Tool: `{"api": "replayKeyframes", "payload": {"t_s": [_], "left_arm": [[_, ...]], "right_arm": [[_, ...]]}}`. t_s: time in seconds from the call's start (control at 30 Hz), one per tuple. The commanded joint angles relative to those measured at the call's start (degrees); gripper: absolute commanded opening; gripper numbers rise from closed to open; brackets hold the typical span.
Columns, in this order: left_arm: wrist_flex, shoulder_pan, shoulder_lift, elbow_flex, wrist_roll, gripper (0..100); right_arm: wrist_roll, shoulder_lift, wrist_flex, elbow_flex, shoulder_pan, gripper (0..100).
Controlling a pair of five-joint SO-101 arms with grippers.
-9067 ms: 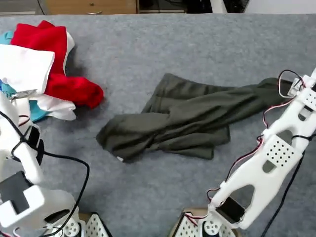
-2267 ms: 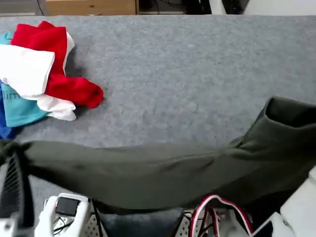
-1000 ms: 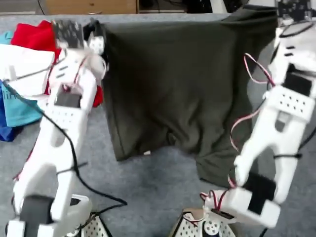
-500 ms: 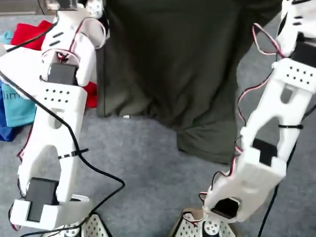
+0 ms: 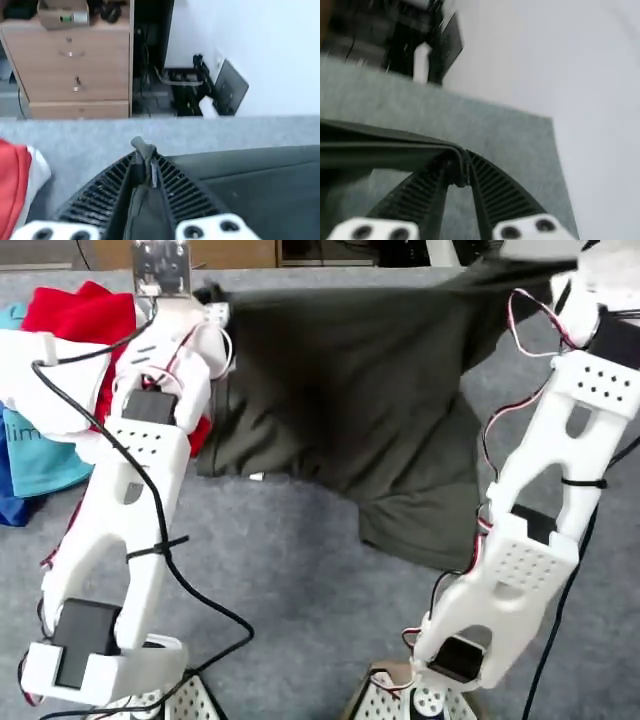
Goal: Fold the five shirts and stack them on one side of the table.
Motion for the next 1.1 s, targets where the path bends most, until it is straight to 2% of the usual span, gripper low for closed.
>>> {"api": "replayKeyframes", "payload": {"t_s": [0.0, 0.27, 0.37, 0.47, 0.53, 0.63, 0.8, 0.93, 1.07], "left_arm": [[-1.1, -1.3, 0.2, 1.3, 0.7, 2], [-0.5, -1.4, -0.2, 4.7, 0.7, 2], [8.3, -1.9, -2.5, 3.1, 0.7, 2], [20.4, -1.8, -7.7, 2.9, -0.7, 2], [23.8, -1.8, -10.9, 4.2, -3.3, 2], [22.7, -1.9, -14.1, 9.0, -4.5, 2], [11.4, -1.8, -13.6, 19.3, -4.1, 2], [4.5, -2.1, -9.5, 20.5, -4.0, 2], [2.0, -3.4, 0.0, 12.6, -2.8, 2]], "right_arm": [[7.0, -0.4, 11.3, -4.9, -1.0, 0.2], [21.1, -0.6, 31.8, -12.4, -1.3, 0.2], [23.1, -0.7, 38.0, -15.2, -0.8, 0.2], [23.6, -1.6, 37.8, -15.2, 1.5, 0.2], [24.7, -3.6, 37.8, -13.0, 2.9, 0.2], [26.6, -9.6, 37.8, -3.5, 4.1, 0.2], [29.9, -22.8, 36.5, 22.5, 3.0, 0.2], [29.0, -30.8, 25.4, 44.4, 2.9, 0.2], [29.0, -38.0, 15.5, 62.9, 2.6, 0.2]]}}
